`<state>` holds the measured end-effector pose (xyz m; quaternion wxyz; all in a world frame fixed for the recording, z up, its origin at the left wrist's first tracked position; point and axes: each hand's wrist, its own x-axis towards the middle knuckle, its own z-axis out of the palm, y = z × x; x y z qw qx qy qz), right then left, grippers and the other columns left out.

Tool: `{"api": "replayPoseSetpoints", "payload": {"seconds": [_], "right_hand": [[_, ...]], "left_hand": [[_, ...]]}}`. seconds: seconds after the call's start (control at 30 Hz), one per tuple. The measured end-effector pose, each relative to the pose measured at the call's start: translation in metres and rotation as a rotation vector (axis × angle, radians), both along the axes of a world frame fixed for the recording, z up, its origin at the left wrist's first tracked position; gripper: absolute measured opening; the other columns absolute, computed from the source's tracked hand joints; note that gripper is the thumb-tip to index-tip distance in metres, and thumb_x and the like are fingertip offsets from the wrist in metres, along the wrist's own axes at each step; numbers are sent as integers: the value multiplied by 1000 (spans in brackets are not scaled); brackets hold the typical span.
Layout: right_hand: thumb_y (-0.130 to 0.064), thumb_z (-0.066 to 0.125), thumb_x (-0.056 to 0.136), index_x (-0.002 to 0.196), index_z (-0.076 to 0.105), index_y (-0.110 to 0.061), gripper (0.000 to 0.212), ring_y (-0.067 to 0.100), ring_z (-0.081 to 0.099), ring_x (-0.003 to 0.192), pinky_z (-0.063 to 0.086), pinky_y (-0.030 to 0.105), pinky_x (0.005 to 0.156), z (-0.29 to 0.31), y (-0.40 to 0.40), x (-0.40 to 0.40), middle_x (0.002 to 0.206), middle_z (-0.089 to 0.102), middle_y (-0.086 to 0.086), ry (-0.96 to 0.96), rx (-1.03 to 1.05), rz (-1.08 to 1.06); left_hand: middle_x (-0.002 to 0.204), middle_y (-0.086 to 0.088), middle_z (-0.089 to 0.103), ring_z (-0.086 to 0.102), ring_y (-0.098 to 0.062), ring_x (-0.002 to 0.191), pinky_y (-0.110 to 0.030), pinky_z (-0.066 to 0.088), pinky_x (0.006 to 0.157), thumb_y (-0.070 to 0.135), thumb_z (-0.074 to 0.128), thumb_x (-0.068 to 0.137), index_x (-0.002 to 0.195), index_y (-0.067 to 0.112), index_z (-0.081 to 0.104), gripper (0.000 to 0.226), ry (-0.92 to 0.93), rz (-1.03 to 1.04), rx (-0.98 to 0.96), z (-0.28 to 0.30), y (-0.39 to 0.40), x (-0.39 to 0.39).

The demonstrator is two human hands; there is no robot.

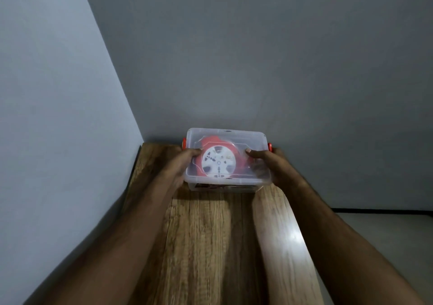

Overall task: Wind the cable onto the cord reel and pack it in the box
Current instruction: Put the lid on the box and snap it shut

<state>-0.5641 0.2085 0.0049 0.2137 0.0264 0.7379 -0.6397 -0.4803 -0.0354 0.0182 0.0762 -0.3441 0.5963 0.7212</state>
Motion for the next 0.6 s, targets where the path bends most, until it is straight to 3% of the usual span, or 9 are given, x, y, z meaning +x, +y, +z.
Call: {"api": "replayPoseSetpoints", "payload": {"seconds": [0.1,0.17,0.2,0.3,0.37,0.47,0.6], "right_hand": [[-31,84,80,113,70,-3,46,25,73,79,57,31,60,-2,2,-3,95,76,14,-18,5,15],[-42,86,76,124,65,-8,63,29,72,97,62,39,77,2,0,0,113,73,15,-2,50,20],[-48,86,75,131,58,-9,74,30,68,108,59,43,88,4,-2,3,124,68,15,67,165,-6],[-52,66,91,152,33,-5,84,32,40,139,40,43,111,14,-10,30,152,40,18,586,698,-90],[-52,43,101,156,27,-4,74,34,29,148,30,45,119,22,-22,55,160,30,20,870,845,15],[-56,4,104,158,20,-2,78,36,10,155,14,53,125,5,-36,70,166,14,22,910,1000,340],[-59,-16,96,157,20,1,92,38,10,154,12,59,124,-11,-41,59,165,12,23,809,1108,461]], "left_hand": [[103,-9,75,71,-27,93,-39,61,75,21,66,95,111,10,67,20,12,8,-12,-6,-2,-3],[115,-11,74,72,-28,98,-35,60,73,32,68,93,123,10,64,38,47,37,-101,-9,-1,-2],[124,-11,70,70,-26,103,-32,58,74,41,69,92,130,12,60,49,67,40,-313,-10,-1,-1],[146,-12,51,55,-29,126,-34,51,96,53,68,90,146,13,42,73,249,-52,-1334,-3,8,14],[152,-15,47,48,-32,137,-43,43,113,50,62,94,151,9,38,74,447,-246,-1639,2,25,23],[155,-20,47,46,-35,144,-45,27,122,41,54,100,152,1,42,66,510,-502,-1760,-13,45,25],[152,-25,49,49,-39,141,-47,30,121,40,30,102,149,-3,44,65,322,-654,-1784,-27,48,22]]}}
